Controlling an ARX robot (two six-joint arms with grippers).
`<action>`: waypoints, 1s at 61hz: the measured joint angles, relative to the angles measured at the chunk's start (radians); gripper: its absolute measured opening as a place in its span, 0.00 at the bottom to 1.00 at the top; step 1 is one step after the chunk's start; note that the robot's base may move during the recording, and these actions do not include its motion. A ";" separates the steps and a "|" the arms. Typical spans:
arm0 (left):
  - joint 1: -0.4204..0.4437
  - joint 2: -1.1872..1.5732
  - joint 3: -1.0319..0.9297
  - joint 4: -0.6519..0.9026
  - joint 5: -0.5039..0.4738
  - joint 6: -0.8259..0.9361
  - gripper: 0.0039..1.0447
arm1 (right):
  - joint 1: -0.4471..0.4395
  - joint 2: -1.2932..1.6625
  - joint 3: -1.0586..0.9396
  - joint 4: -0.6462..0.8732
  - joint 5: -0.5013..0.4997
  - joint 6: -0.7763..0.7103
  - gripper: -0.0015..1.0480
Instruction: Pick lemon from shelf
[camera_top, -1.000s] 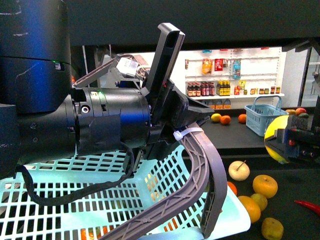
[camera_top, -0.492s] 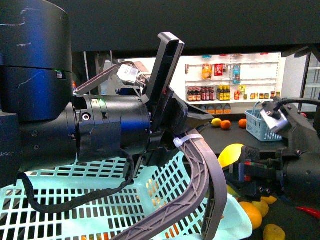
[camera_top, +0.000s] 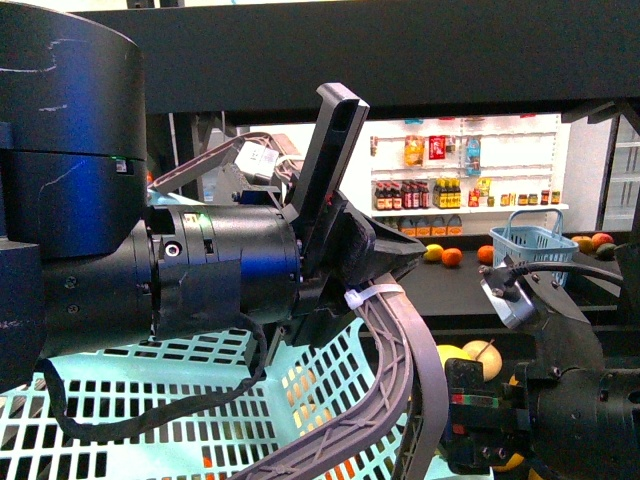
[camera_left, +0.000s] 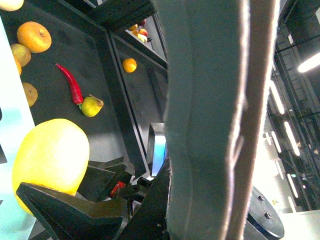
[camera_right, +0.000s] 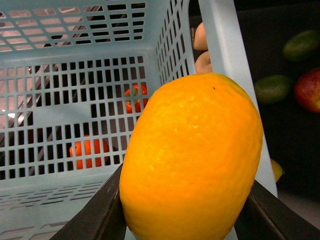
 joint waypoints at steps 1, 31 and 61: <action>0.000 0.000 0.000 0.000 0.000 0.000 0.07 | 0.000 0.001 0.000 0.000 0.000 0.000 0.57; 0.000 0.000 -0.001 -0.001 -0.006 -0.010 0.07 | -0.028 0.004 0.001 0.001 -0.002 0.008 0.98; -0.001 0.000 -0.001 -0.001 -0.005 -0.010 0.07 | -0.335 0.204 0.095 -0.040 0.215 0.043 0.98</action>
